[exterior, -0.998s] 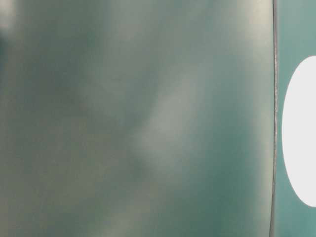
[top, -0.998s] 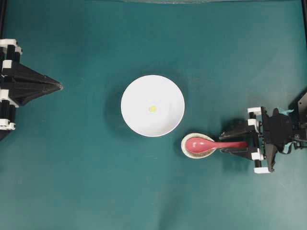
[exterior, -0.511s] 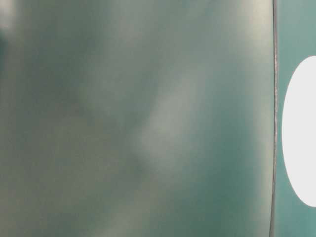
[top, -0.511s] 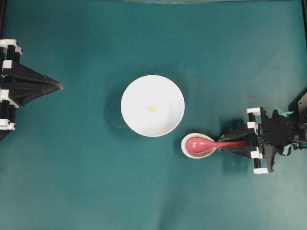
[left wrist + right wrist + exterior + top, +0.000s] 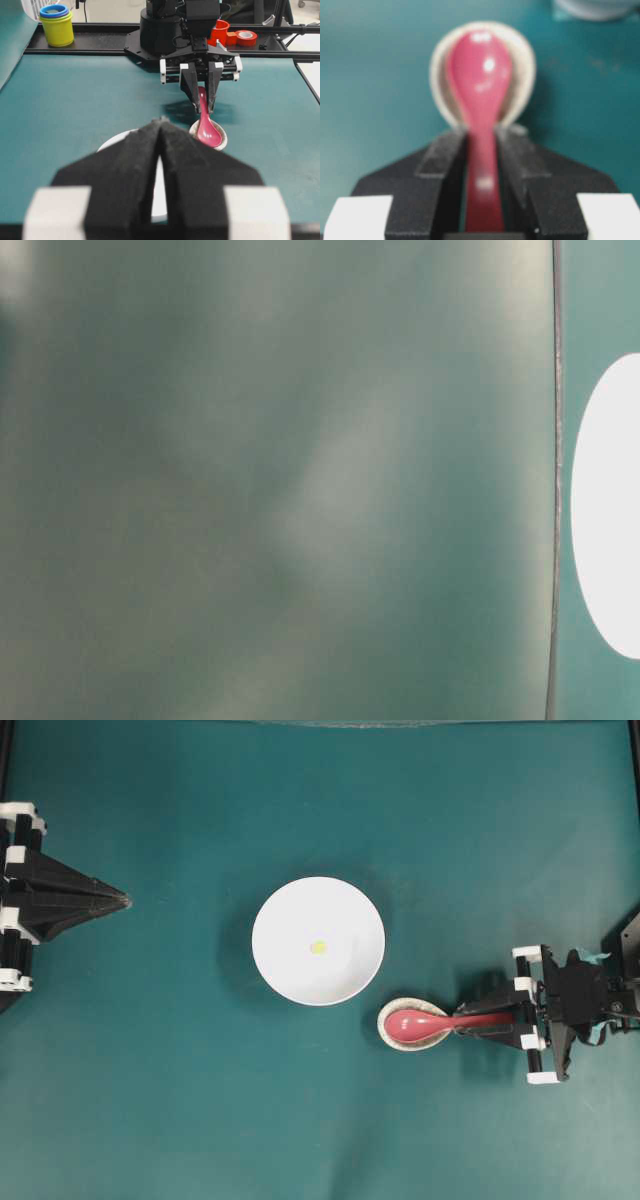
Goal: Scoop the yellow hexagonal prism block from the bowl with a spoon using the right arm.
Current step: 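Lift the spoon off the rest and carry it over the bowl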
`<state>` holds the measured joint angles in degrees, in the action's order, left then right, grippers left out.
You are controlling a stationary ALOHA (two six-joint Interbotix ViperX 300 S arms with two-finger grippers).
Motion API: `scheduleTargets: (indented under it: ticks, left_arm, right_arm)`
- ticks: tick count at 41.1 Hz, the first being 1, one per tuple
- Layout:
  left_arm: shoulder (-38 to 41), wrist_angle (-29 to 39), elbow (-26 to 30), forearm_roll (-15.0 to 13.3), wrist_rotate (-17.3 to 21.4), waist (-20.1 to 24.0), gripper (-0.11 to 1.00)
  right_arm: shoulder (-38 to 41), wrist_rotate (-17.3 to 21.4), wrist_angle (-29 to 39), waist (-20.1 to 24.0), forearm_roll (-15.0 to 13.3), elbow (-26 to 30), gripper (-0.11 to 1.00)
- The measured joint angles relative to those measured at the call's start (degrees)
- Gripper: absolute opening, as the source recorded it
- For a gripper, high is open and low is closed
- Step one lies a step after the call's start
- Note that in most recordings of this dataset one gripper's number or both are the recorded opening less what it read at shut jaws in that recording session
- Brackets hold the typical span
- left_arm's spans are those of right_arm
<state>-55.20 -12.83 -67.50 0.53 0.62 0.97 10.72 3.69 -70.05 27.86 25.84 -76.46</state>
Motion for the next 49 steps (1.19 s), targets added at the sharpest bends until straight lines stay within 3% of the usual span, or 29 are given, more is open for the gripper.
scheduleTargets:
  ticks: [10, 19, 29, 38, 49]
  left_arm:
    - [-0.70, 0.09, 0.00, 0.09, 0.00, 0.00, 0.00]
    - [-2.02, 1.32, 0.35, 0.00, 0.00, 0.00, 0.00]
    - [-2.11, 1.93, 0.35, 0.00, -0.26, 0.00, 0.00]
    - [-1.93, 2.11, 0.44, 0.09, -0.70, 0.00, 0.00]
    - [-1.58, 2.02, 0.35, 0.00, -0.70, 0.00, 0.00]
  right_arm:
    - [-8.35, -0.26, 1.93, -0.44, 0.00, 0.00, 0.25]
    - [-19.16, -2.99, 11.78, -4.04, 0.00, 0.26, 0.25]
    - [-32.34, -10.55, 35.07, -12.74, 0.09, 6.06, 0.25]
    - [-37.71, -16.96, 58.01, -21.36, 0.09, 15.03, 0.25]
    - [-35.95, -18.19, 75.85, -30.32, 0.00, 24.08, 0.25]
